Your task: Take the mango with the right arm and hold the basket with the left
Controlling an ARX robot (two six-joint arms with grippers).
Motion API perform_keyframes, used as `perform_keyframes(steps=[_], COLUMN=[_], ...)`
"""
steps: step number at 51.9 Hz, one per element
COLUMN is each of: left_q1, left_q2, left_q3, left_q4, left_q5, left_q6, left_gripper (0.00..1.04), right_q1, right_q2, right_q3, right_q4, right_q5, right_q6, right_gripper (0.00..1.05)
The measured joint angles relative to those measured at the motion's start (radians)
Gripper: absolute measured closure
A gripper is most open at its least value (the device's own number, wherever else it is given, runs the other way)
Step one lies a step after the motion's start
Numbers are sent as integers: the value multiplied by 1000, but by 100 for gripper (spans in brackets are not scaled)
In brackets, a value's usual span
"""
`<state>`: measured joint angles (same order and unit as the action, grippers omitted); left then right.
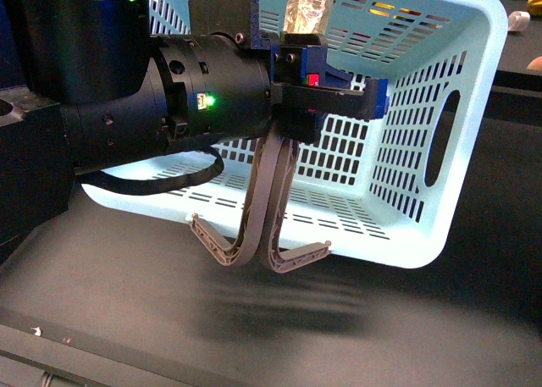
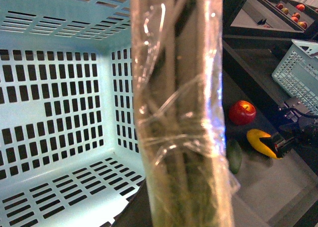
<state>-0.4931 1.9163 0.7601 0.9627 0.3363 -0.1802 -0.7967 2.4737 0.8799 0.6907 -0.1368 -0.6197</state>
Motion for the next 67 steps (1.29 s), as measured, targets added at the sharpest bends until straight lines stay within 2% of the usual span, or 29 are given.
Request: perform_keyframes(steps=[25,55,63,67], left_q1=[0,0,0,0], left_q2=[0,0,0,0], left_q3=[0,0,0,0], left_q4=[0,0,0,0], left_q5=[0,0,0,0], left_q6=[0,0,0,0], left_gripper=[96,96,96,96], right_q1=[-54,-16,-14,-14], right_q2=[137,187,192,192], right_q3=[112,179,178,177], right_q4=[-53,-80,-64,-61], right_q5=[35,69,84,84], right_q6=[-48,-33,-29,-29], right_gripper=[8,8,25,29])
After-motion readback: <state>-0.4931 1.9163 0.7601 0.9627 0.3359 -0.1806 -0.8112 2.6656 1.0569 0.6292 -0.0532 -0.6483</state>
